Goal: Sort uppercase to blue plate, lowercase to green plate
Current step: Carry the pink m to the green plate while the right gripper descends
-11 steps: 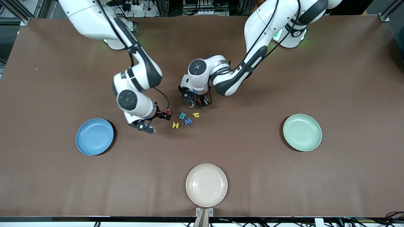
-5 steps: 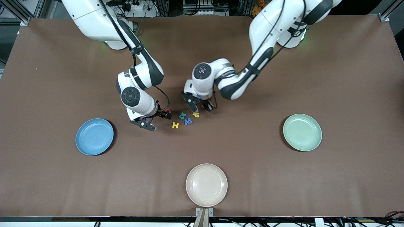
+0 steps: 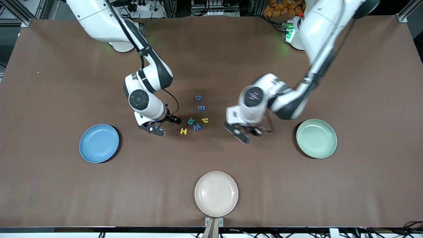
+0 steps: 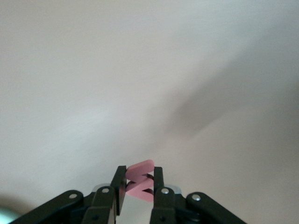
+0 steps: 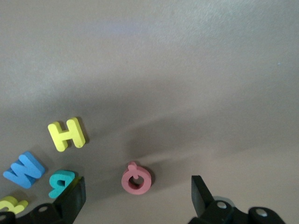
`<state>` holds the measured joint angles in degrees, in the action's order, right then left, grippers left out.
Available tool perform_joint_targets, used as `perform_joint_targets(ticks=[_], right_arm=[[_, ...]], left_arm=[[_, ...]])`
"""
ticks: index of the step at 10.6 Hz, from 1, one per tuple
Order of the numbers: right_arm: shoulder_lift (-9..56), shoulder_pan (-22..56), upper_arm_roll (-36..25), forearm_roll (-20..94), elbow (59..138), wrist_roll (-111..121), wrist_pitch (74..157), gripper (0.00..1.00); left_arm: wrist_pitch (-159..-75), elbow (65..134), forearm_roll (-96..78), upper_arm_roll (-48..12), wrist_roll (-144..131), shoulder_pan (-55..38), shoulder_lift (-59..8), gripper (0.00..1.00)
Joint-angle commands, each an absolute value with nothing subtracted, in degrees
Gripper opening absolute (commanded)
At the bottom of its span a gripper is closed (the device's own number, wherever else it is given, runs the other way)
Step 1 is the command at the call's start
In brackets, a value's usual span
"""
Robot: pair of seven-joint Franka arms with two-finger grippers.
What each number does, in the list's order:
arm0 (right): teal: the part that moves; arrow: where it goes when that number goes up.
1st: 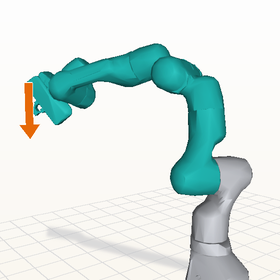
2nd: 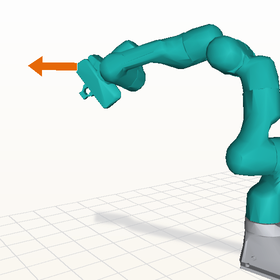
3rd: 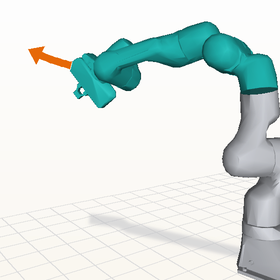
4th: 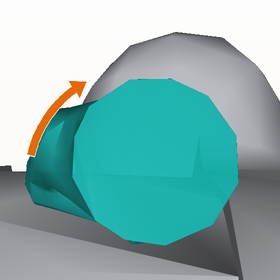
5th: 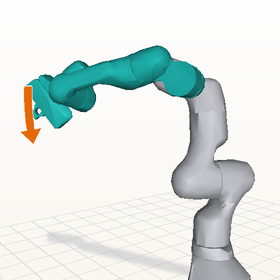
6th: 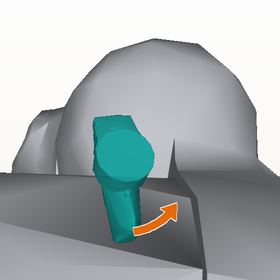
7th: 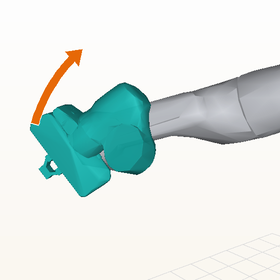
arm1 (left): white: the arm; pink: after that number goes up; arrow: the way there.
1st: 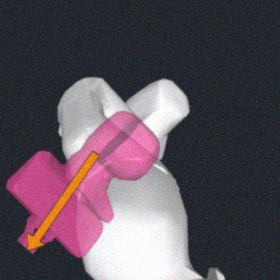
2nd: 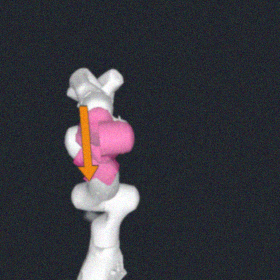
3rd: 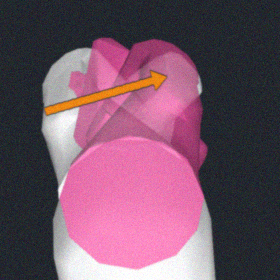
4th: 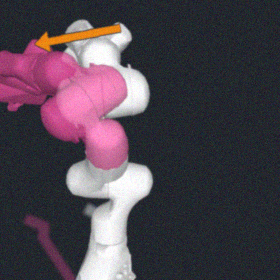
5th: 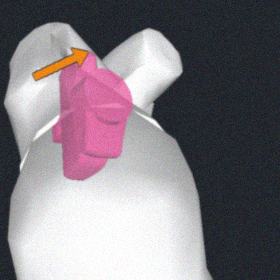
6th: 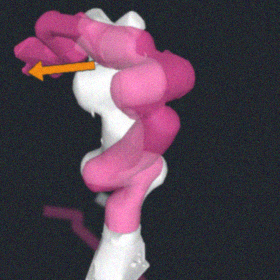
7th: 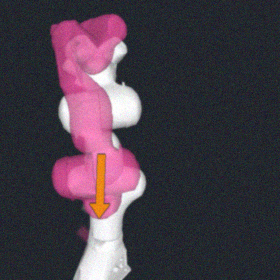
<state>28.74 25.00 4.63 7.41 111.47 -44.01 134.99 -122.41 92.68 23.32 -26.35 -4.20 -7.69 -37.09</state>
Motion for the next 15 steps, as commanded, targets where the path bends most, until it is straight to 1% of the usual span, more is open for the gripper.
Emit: perform_joint_targets(ticks=[1,3,5,7,9,11,12,13,15], right_arm=[[28.0,27.8,4.4,6.3,113.9,-44.9,137.7,1.0],[28.7,28.8,4.4,4.4,114.5,-44.9,138.3,1.0],[29.5,28.5,4.4,2.8,114.7,-44.9,139.1,1.0],[30.4,28.4,4.4,2.8,115.3,-44.9,141.6,1.0],[30.6,28.2,4.3,2.8,115.2,-44.9,141.9,1.0],[31.4,28.3,4.4,2.8,115.1,-44.9,142.8,1.0],[31.5,28.3,4.4,2.8,115.1,-44.9,142.8,1.0],[31.5,28.2,4.4,2.8,115.1,-44.9,142.8,1.0],[31.7,28.1,4.4,2.8,115.1,-45.0,142.9,1.0]], left_arm=[[-119.9,95.7,23.9,-28.7,-3.4,1.6,-34.0,0.0],[-119.6,95.8,23.9,-28.7,-2.2,8.0,-34.0,0.0],[-117.1,96.8,23.9,-27.3,-2.2,10.4,-33.9,0.0],[-116.8,99.3,23.9,-23.8,-2.1,10.7,-33.8,0.0],[-117.2,100.4,23.7,-20.5,-1.9,10.8,-34.5,0.0],[-118.3,101.3,23.6,-18.9,-1.5,11.1,-35.0,0.0],[-118.5,101.3,23.6,-18.7,-1.5,11.2,-35.2,0.03],[-118.5,101.3,23.6,-18.7,-1.5,11.2,-35.6,0.4],[-118.6,100.9,22.0,-18.7,-1.4,11.2,-35.6,1.0]])
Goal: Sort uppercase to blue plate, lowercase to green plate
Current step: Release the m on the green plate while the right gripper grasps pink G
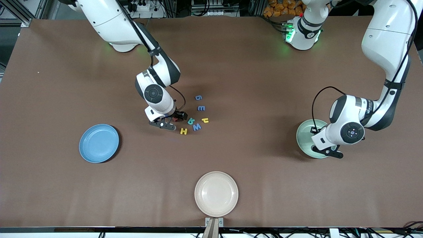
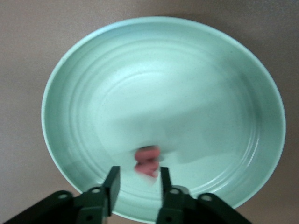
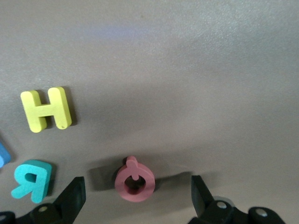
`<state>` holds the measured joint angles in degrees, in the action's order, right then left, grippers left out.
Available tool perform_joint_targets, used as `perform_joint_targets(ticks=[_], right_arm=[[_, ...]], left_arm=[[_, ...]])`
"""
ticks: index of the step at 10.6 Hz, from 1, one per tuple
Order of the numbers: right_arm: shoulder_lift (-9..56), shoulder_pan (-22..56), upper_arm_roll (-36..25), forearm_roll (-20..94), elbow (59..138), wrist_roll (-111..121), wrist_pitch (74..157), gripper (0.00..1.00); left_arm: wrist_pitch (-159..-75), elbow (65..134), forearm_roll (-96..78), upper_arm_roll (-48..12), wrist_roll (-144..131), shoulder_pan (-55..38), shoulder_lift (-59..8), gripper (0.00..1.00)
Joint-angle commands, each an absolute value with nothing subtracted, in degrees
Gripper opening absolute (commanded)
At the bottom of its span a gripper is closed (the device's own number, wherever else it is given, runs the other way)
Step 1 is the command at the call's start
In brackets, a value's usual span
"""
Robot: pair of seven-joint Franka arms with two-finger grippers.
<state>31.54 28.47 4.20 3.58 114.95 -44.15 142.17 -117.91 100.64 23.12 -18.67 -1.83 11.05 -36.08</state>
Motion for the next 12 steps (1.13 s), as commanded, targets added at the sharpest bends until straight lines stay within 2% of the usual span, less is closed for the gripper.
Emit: perform_joint_targets(ticks=[1,2,3,4,5,10,12], right_arm=[[31.7,28.1,4.4,2.9,115.1,-44.9,142.9,0.95],[31.8,28.1,4.4,2.9,115.1,-45.0,142.9,0.71],[31.9,28.1,4.4,2.9,115.2,-44.9,143.1,0.35],[31.8,28.1,4.4,2.9,115.3,-44.9,143.7,0.14],[31.8,28.3,4.4,3.0,115.4,-44.9,144.2,0.01],[29.5,28.0,4.4,3.0,116.3,-44.9,144.8,0.0],[26.6,24.6,4.0,2.8,116.1,-43.8,143.0,0.0]], left_arm=[[-118.6,100.6,21.3,-18.8,-1.5,11.0,-35.6,1.0],[-118.6,99.9,20.4,-18.8,-1.7,10.1,-35.6,1.0],[-118.5,98.8,19.6,-19.1,-1.4,9.9,-35.2,1.0],[-118.5,97.7,19.2,-19.3,-1.4,9.5,-34.5,1.0],[-118.0,96.5,18.6,-19.3,-1.6,8.5,-33.4,1.0],[-115.5,95.3,15.0,-19.2,-2.4,5.4,-25.7,1.0],[-114.7,94.8,12.5,-19.1,-2.4,5.3,-23.0,1.0]])
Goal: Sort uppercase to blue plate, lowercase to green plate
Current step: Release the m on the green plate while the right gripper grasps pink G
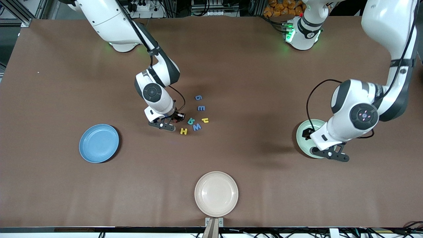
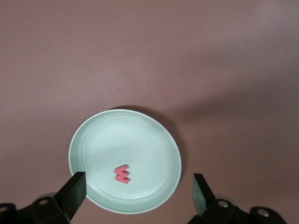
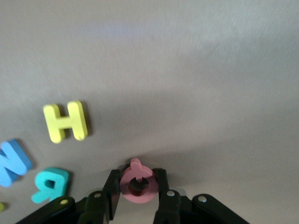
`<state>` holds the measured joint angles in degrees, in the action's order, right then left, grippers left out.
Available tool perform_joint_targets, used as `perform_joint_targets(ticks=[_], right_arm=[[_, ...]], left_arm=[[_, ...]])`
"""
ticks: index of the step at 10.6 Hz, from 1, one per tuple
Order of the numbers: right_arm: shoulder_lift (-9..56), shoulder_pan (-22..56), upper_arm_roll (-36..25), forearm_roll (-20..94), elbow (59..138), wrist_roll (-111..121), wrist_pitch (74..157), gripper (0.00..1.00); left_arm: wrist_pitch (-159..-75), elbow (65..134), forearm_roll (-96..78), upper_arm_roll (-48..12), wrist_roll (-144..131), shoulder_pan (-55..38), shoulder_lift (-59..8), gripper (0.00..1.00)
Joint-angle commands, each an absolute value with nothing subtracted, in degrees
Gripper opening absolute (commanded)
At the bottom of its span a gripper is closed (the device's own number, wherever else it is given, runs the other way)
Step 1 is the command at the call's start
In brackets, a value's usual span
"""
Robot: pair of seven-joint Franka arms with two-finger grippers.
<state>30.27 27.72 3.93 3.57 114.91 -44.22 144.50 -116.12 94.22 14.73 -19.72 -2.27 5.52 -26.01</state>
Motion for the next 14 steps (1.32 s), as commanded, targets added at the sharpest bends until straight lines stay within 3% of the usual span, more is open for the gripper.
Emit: perform_joint_targets(ticks=[1,6,10,11,12,13,14], right_arm=[[25.8,22.3,3.3,2.4,115.3,-39.7,141.1,0.0],[24.8,10.0,-0.6,1.2,112.3,-12.1,136.4,0.0],[27.1,0.3,-1.8,0.7,107.4,7.1,136.4,0.02],[28.0,-1.1,-1.8,0.0,106.1,8.5,136.4,0.22],[28.6,-1.4,-1.8,-0.3,105.4,8.4,136.4,0.76],[28.7,-1.7,-1.8,-0.3,105.3,8.4,136.4,1.0],[28.7,-1.8,-1.8,-0.3,105.2,8.5,136.4,1.0]], left_arm=[[-114.3,94.7,12.3,-19.1,-2.4,5.1,-22.1,1.0],[-105.2,87.6,9.2,-18.8,-3.6,3.3,-21.0,1.0],[-104.8,87.4,5.5,-19.0,-3.7,1.4,-20.0,1.0],[-104.9,87.4,4.9,-19.2,-3.7,0.4,-20.0,1.0],[-104.9,87.5,5.3,-19.2,-3.7,-1.0,-20.0,1.0],[-104.9,87.5,5.3,-19.3,-3.6,-1.8,-20.2,1.0],[-104.9,87.6,5.2,-19.4,-3.6,-2.5,-20.2,1.0]])
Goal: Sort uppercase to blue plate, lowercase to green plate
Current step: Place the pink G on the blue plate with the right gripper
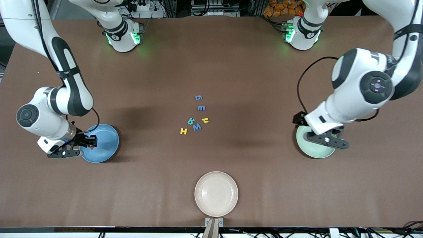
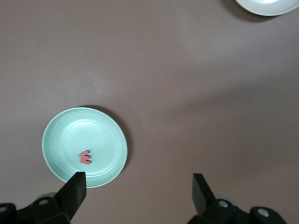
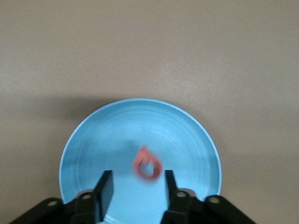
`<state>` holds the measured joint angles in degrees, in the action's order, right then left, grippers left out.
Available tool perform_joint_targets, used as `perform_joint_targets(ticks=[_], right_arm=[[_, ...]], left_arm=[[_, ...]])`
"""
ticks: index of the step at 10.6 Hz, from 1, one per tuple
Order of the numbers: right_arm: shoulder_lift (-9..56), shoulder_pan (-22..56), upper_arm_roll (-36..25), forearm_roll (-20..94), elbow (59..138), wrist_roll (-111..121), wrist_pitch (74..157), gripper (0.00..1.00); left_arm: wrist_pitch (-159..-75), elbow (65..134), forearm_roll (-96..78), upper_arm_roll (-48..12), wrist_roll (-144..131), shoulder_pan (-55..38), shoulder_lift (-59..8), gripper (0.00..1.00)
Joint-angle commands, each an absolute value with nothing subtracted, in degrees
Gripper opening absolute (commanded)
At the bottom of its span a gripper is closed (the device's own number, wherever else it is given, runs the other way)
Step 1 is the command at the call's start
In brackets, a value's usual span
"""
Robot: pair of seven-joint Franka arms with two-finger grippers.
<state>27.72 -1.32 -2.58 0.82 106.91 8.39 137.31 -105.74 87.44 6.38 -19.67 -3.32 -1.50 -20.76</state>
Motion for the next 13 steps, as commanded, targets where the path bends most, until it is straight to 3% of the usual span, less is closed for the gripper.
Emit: perform_joint_targets(ticks=[1,5,13], right_arm=[[28.7,-1.6,-1.8,-0.3,105.1,8.5,136.2,1.0],[28.7,1.7,-1.7,0.1,101.2,5.6,130.1,1.0],[31.4,9.6,-1.5,0.9,98.6,-1.1,129.5,1.0]], left_arm=[[-104.9,87.6,5.1,-19.6,-3.4,-3.3,-20.6,1.0],[-107.3,88.2,5.0,-21.1,-3.4,-5.8,-22.0,1.0],[-109.3,88.0,4.8,-24.1,-2.4,-9.3,-22.3,1.0]])
